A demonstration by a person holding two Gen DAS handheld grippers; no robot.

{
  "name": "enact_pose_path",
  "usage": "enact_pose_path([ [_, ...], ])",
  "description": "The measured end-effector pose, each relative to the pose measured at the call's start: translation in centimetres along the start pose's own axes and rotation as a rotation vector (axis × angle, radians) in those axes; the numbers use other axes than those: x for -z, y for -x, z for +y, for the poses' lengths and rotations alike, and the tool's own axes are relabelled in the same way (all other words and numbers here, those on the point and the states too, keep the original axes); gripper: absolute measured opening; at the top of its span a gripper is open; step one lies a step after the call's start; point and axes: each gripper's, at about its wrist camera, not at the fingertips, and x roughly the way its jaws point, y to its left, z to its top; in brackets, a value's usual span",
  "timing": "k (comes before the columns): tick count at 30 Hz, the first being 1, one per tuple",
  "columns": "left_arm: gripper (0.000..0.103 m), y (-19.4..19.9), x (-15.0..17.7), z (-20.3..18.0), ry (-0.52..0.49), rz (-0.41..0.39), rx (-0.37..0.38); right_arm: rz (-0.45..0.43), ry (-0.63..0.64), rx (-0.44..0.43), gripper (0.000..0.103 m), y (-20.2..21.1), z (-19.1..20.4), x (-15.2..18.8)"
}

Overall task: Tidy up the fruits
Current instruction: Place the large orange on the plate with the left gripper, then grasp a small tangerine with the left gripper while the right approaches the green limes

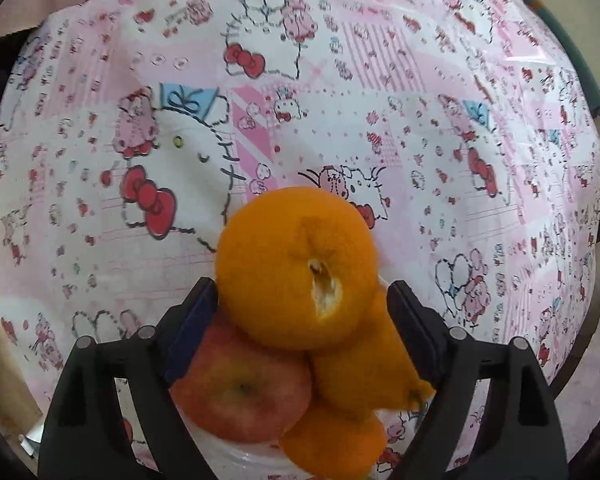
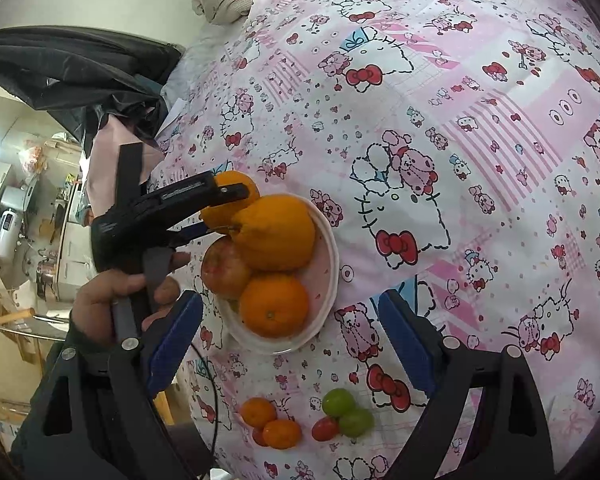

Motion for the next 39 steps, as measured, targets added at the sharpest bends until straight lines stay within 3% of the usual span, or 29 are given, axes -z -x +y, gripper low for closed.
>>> enact_pose_path([
  [8,0.084,5.5,3.8,0.8,-0.034,-0.103,-0.013,-0.007,0.026,0.041,0.092,0.1,0.3,0.7],
  [22,0.084,11.6,14.4,2.7,-0.061,-0.205,-0.038,-0.023,0.107,0.122,0.092,0.7,1.4,3.6],
  [28,0.084,13.0,18.6,4.2,-0.052,-0.24,-0.057,-0.037,0.138,0.165,0.092,1.5,1.3,5.5],
  [39,0.084,13.5,23.8,5.7,-0.032,-0.271,-0.02,-0.018,0.19,0.193,0.092,2.1,1.1,9.4],
])
